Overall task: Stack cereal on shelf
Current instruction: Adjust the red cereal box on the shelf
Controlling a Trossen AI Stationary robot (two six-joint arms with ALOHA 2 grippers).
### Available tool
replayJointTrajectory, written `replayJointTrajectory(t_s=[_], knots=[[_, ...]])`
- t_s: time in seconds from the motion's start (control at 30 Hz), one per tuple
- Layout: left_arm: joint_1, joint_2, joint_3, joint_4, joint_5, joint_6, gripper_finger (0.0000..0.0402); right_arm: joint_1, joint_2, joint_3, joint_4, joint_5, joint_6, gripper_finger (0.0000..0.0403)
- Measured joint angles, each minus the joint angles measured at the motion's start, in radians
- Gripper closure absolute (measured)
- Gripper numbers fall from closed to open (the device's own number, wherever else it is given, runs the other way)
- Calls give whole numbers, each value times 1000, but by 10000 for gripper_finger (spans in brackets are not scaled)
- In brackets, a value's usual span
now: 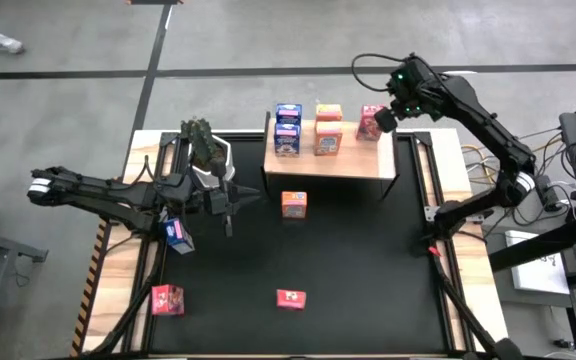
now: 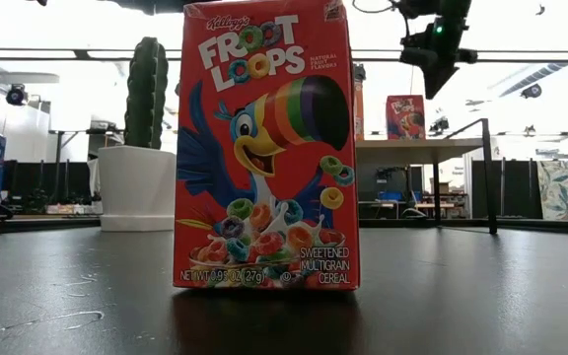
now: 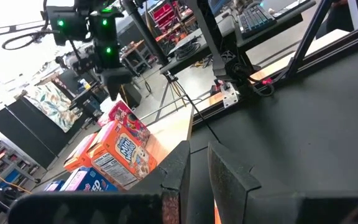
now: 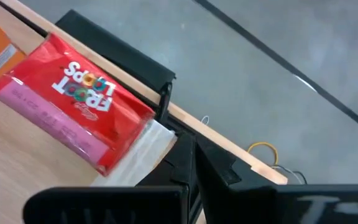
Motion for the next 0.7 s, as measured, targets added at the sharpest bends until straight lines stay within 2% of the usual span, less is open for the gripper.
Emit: replayJointTrajectory(t_s=[0.27, 0.7], knots=[[0, 0, 0, 0, 0, 1, 361, 0, 47, 0, 16, -59, -3, 394], [0, 0, 0, 0, 0, 1, 361, 3, 48, 0, 17, -76, 13, 394]])
